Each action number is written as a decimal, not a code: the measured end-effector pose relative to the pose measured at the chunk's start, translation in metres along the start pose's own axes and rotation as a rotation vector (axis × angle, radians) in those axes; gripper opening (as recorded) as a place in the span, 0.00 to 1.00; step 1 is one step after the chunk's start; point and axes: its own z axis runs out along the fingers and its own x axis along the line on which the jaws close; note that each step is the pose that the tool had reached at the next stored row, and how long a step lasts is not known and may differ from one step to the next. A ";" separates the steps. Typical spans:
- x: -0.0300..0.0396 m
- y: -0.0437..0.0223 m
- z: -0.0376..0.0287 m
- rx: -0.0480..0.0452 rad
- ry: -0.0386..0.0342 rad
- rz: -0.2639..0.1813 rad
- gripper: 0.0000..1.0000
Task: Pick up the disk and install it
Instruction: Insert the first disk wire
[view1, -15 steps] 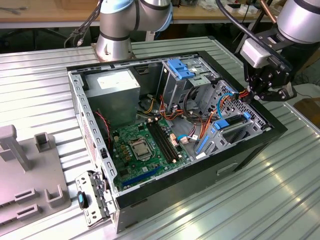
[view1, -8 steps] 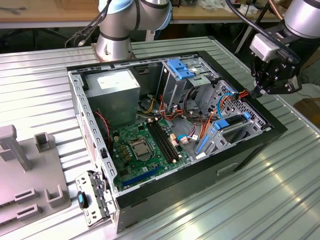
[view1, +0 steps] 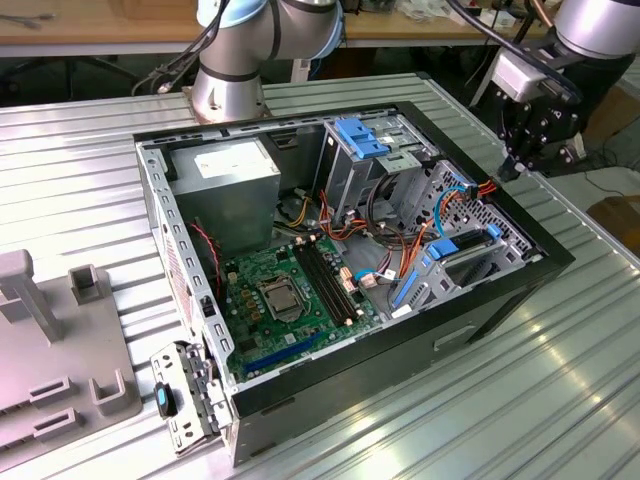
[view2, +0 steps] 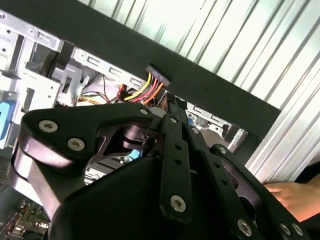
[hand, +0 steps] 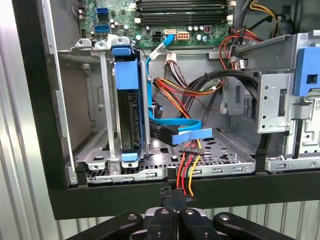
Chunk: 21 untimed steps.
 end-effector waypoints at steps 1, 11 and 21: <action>-0.0006 -0.0001 0.0003 -0.0038 0.0013 0.005 0.11; -0.0217 -0.0147 0.0080 -0.0516 0.0106 0.030 0.11; -0.0265 -0.0162 0.0133 -0.0653 -0.0403 -0.223 0.11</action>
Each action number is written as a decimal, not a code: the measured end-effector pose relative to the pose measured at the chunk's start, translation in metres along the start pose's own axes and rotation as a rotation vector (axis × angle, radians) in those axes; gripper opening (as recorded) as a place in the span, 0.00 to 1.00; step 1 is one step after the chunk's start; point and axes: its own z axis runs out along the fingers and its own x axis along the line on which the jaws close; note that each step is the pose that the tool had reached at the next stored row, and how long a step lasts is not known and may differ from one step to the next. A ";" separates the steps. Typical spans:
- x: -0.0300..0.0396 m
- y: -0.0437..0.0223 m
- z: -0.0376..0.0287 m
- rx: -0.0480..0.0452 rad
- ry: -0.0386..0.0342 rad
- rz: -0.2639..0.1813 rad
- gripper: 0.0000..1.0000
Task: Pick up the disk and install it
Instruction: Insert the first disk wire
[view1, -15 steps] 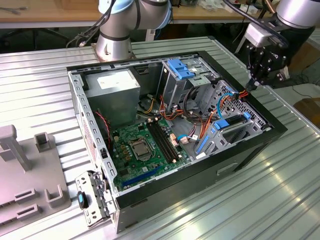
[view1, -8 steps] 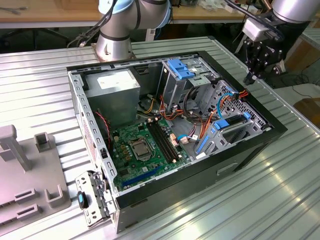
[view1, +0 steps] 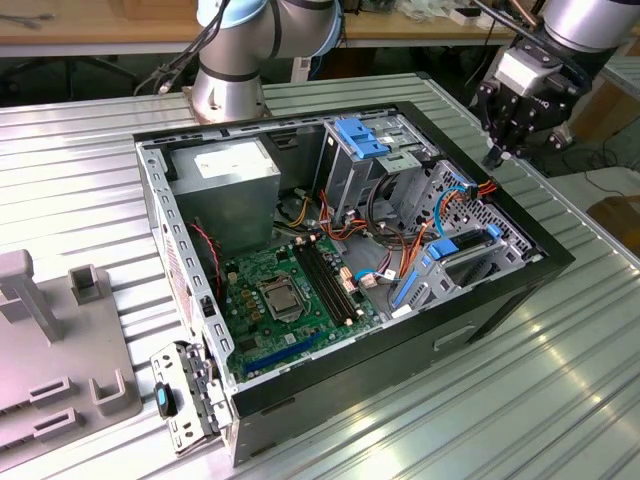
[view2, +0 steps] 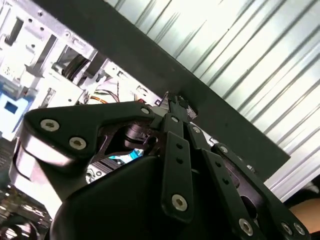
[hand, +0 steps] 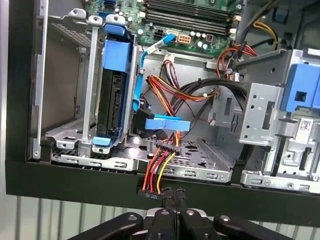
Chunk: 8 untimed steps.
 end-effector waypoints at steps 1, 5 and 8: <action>0.0000 0.0000 0.0002 -0.0011 -0.0040 -0.023 0.11; 0.0001 -0.0002 0.0005 -0.0052 -0.0195 -0.114 0.11; 0.0001 -0.0003 0.0006 -0.0078 -0.0292 -0.169 0.11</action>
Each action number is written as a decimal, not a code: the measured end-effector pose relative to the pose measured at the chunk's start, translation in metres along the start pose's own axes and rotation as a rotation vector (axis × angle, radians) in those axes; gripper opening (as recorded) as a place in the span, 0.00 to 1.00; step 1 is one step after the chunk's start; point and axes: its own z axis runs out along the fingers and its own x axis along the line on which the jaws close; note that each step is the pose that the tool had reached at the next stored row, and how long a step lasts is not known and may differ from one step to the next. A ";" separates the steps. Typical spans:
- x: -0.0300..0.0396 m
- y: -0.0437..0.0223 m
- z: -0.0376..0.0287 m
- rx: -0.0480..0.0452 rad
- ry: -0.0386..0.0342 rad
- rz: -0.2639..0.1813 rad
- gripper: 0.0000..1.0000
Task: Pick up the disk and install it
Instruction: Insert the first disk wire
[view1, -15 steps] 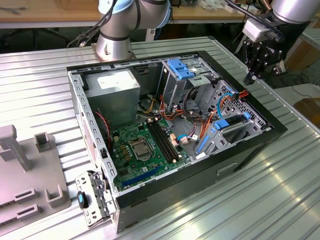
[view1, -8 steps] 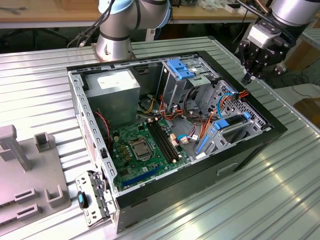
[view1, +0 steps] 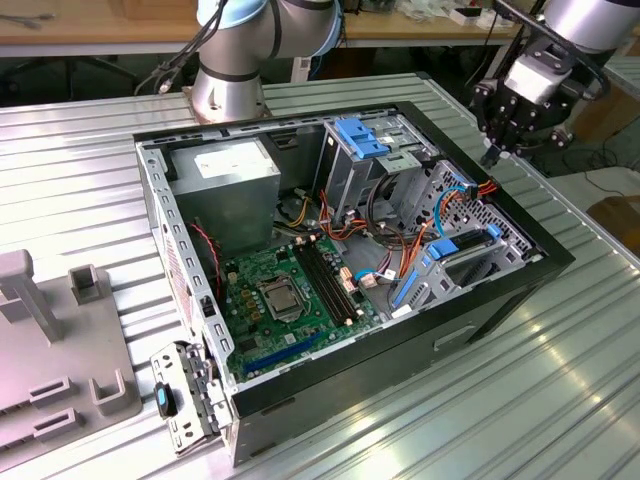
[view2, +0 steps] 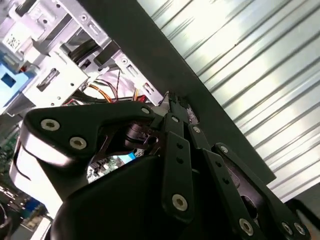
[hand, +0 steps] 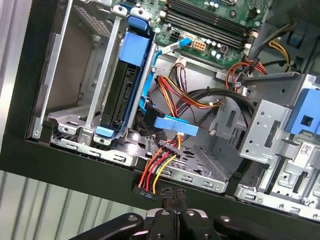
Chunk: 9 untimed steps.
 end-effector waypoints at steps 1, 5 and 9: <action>0.0000 -0.0001 0.0000 -0.0013 -0.0052 -0.030 0.11; 0.0002 -0.0003 0.0001 -0.0048 -0.0180 -0.104 0.11; 0.0002 -0.0004 0.0001 -0.0078 -0.0295 -0.170 0.11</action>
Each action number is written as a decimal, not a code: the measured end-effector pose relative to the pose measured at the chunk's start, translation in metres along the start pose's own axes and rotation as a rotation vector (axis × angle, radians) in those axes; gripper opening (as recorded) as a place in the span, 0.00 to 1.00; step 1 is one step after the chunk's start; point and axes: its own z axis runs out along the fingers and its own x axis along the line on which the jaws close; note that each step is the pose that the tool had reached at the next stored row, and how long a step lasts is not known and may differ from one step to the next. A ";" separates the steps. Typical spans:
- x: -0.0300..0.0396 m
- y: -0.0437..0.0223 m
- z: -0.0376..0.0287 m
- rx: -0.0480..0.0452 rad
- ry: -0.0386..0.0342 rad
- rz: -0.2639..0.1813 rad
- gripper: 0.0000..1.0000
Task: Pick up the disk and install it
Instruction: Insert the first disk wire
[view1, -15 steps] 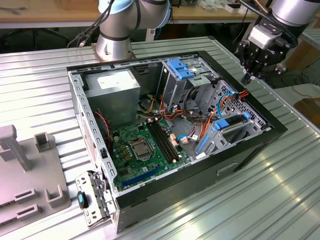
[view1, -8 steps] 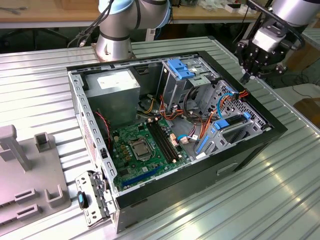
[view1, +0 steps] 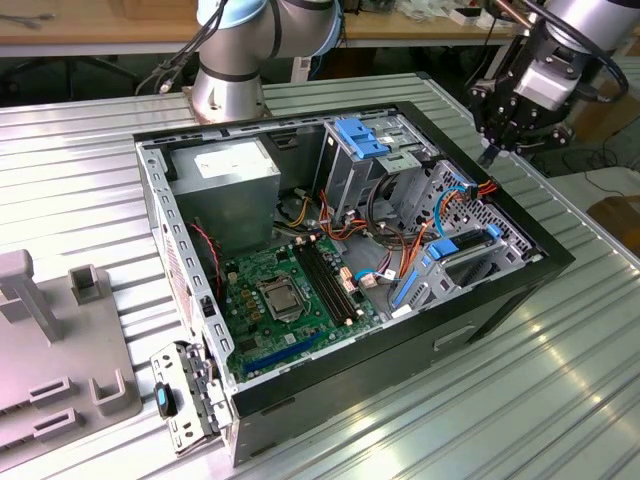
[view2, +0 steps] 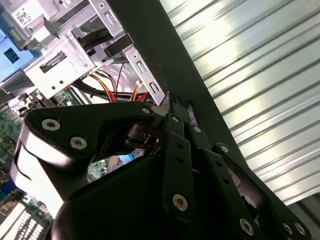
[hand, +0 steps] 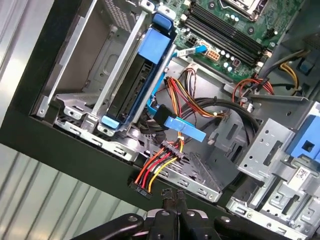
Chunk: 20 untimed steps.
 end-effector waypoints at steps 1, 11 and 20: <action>0.0000 0.0000 0.0000 -0.0007 -0.0026 -0.015 0.11; 0.0001 -0.0001 0.0000 -0.0100 -0.0374 -0.217 0.11; 0.0004 -0.0002 0.0008 -0.0165 -0.0656 -0.386 0.11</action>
